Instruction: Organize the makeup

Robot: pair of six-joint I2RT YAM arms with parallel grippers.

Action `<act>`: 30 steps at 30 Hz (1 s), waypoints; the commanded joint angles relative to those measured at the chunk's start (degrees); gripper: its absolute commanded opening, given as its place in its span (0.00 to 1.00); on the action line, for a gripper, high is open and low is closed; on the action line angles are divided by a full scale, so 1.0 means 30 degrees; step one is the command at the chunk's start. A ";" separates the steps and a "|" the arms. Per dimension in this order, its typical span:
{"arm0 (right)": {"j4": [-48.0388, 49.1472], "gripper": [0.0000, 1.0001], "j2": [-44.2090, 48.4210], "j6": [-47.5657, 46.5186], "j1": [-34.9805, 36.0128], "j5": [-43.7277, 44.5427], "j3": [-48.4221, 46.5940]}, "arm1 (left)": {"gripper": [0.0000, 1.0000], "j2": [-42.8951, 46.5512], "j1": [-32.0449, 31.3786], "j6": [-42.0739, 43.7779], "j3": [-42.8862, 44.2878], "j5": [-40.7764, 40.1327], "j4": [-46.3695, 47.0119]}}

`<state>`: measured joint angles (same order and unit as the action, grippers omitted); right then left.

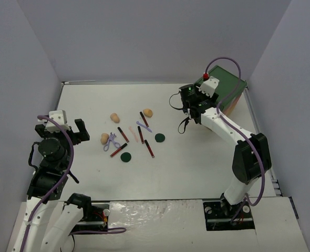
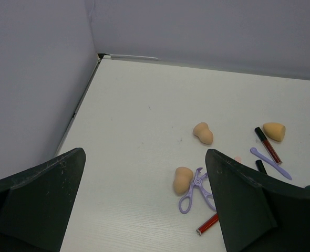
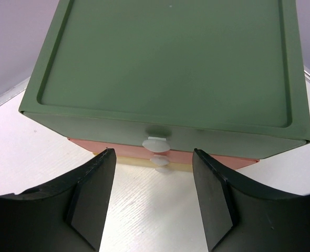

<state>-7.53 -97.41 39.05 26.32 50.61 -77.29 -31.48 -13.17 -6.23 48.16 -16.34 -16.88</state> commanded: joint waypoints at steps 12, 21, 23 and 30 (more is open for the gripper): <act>0.0128 0.42 -0.0964 0.1400 -0.0216 0.1358 -0.1457 | 0.97 -0.0140 -0.0093 -0.0237 0.0294 0.0260 0.1292; -0.0585 0.43 -0.1116 0.2003 -0.0189 0.2172 -0.1989 | 0.97 -0.0120 -0.0093 -0.0297 0.0294 0.0348 0.1282; -0.0857 0.44 -0.1135 0.2188 -0.0189 0.2435 -0.2155 | 0.97 -0.0110 -0.0093 -0.0297 0.0294 0.0377 0.1292; -0.1579 0.40 -0.1474 0.2453 -0.0203 0.2613 -0.2683 | 0.97 0.0007 -0.0093 -0.0327 0.0264 0.0421 0.1292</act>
<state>-11.40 -101.50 43.71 25.91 53.72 -81.99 -31.35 -13.17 -6.34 48.12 -15.46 -16.86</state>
